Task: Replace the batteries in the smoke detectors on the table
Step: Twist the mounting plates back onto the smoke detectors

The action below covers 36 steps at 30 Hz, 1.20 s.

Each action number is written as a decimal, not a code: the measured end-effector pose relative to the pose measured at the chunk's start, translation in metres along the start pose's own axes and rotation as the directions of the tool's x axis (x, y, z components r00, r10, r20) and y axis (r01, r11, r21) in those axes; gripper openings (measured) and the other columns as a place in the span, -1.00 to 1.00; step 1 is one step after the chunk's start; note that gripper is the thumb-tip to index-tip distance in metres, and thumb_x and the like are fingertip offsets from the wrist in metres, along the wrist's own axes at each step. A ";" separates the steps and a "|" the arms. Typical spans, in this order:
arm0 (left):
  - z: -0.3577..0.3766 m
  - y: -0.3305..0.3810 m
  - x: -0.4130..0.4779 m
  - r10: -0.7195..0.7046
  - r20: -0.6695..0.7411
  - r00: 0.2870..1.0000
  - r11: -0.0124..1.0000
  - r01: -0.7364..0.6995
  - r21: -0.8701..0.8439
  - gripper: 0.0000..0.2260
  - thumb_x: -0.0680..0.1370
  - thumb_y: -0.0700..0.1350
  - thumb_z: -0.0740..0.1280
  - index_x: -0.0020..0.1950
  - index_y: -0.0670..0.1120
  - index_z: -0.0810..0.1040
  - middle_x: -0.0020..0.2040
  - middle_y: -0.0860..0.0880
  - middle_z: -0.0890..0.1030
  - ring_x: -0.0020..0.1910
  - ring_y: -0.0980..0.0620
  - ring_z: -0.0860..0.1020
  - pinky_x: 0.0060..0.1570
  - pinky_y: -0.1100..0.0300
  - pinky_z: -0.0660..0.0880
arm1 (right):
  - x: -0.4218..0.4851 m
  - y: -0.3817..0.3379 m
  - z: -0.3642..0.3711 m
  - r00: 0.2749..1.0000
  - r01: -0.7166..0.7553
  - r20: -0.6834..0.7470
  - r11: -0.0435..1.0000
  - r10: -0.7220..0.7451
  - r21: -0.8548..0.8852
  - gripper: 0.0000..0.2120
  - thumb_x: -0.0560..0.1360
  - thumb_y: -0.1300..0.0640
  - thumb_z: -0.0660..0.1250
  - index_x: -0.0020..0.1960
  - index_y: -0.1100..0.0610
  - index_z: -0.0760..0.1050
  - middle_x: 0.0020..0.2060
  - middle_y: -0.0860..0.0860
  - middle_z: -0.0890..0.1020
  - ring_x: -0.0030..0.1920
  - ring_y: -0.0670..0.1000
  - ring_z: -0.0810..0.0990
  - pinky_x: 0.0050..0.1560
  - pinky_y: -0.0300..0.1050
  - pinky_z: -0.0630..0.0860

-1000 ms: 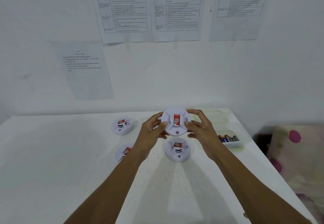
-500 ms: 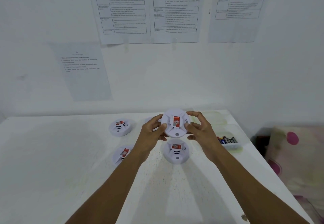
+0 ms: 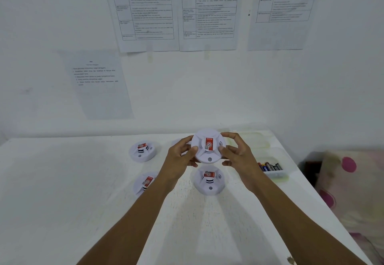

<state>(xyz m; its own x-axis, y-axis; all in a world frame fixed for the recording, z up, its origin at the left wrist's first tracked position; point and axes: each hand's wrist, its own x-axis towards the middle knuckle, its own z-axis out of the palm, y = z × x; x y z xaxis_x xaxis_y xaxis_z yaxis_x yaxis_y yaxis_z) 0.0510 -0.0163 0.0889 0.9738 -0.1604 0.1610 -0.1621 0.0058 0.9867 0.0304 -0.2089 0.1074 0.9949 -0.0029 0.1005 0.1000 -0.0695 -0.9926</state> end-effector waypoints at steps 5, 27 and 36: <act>0.000 0.000 0.003 0.000 0.004 1.000 1.000 0.000 -0.006 -0.72 0.60 -0.07 0.33 0.31 0.00 0.52 0.10 -0.06 0.67 -0.05 -0.10 0.66 -0.12 0.12 0.60 | 0.002 0.000 -0.001 1.000 0.001 0.002 1.000 -0.001 0.004 -0.74 0.55 0.10 0.35 0.20 -0.11 0.44 -0.10 0.03 0.73 -0.03 0.07 0.68 -0.04 -0.02 0.57; 0.004 0.005 0.016 -0.004 0.023 1.000 1.000 0.004 -0.011 -0.67 0.58 -0.05 0.35 0.35 -0.02 0.51 0.04 -0.07 0.69 -0.10 -0.04 0.67 -0.11 0.09 0.62 | 0.010 -0.005 -0.008 1.000 0.012 0.002 1.000 -0.012 0.002 -0.75 0.56 0.11 0.34 0.19 -0.13 0.45 -0.09 0.03 0.73 -0.03 0.09 0.67 -0.07 -0.04 0.54; 0.006 0.005 0.017 -0.004 0.020 1.000 1.000 0.004 -0.003 -0.68 0.59 -0.07 0.35 0.35 -0.02 0.50 0.03 -0.06 0.70 -0.11 -0.07 0.67 -0.11 0.09 0.62 | 0.009 -0.006 -0.010 1.000 0.023 0.002 1.000 -0.023 0.002 -0.75 0.56 0.11 0.33 0.18 -0.15 0.45 -0.09 0.03 0.72 -0.06 0.05 0.66 -0.07 -0.04 0.54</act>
<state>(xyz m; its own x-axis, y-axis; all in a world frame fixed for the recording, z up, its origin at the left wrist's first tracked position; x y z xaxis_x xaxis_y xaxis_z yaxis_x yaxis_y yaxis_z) 0.0660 -0.0251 0.0967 0.9712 -0.1797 0.1563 -0.1574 0.0082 0.9875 0.0383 -0.2186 0.1148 0.9924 0.0010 0.1228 0.1226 -0.0675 -0.9902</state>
